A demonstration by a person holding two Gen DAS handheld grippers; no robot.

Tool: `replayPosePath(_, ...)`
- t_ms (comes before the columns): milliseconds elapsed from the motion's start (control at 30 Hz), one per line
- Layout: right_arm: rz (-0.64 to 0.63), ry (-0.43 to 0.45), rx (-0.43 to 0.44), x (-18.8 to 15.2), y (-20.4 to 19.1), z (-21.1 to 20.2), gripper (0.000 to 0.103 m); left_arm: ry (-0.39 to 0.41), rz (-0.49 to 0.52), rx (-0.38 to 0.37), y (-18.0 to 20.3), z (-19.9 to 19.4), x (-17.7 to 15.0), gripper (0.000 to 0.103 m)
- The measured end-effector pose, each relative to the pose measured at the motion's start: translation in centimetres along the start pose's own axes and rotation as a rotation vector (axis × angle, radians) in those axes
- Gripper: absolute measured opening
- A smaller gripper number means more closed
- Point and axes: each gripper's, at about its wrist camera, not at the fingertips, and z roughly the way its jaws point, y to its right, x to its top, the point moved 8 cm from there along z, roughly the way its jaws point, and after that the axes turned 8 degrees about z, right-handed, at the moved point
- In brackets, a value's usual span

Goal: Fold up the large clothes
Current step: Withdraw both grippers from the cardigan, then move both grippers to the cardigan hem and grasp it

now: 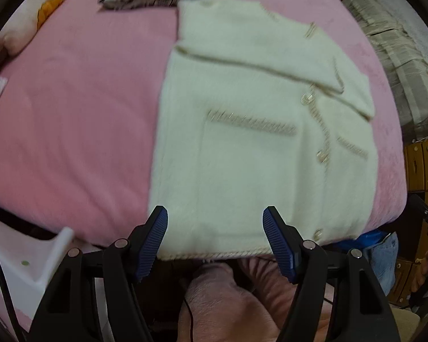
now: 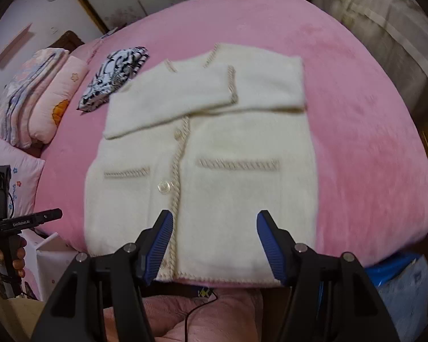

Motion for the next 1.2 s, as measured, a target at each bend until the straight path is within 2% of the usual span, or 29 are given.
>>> replayPosePath(133, 0.040, -0.039, -0.024, -3.5, 2.2, 1.5, 0.061, -0.056, -0.052, -0.025, -2.3, 3.2, -2.8, 0.068)
replayPosePath(333, 0.075, -0.087, -0.065, -7.2, 6.7, 5.1, 0.061, -0.079, -0.114, -0.040, -5.2, 7.5, -5.0, 0.068)
replayPosePath(567, 0.118, -0.090, -0.084, -7.8, 11.2, 8.6, 0.061, -0.088, -0.124, -0.049, -6.2, 11.4, -6.1, 0.068)
replayPosePath(733, 0.106, -0.087, -0.121, -7.5, 13.4, 10.3, 0.061, -0.063, -0.122, -0.058, -6.6, 12.8, -6.8, 0.069)
replayPosePath(833, 0.117, -0.122, -0.096, -7.8, 14.5, 11.7, 0.061, -0.051, -0.120, -0.075, -7.0, 13.1, -7.3, 0.072)
replayPosePath(933, 0.105, -0.142, -0.046, -8.1, 14.7, 12.9, 0.061, -0.037, -0.112, -0.097, -7.1, 13.8, -7.8, 0.076)
replayPosePath(1067, 0.110, -0.147, -0.019, -8.3, 14.9, 14.3, 0.065, -0.015, -0.094, -0.131, -6.9, 14.7, -7.7, 0.096)
replayPosePath(1133, 0.116, -0.141, -0.007, -8.3, 14.9, 14.6, 0.067, -0.013, -0.069, -0.118, -6.3, 15.2, -7.7, 0.102)
replayPosePath(1200, 0.111, -0.129, 0.002, -8.4, 14.8, 14.6, 0.068, -0.004, -0.046, -0.082, -6.1, 15.6, -7.8, 0.103)
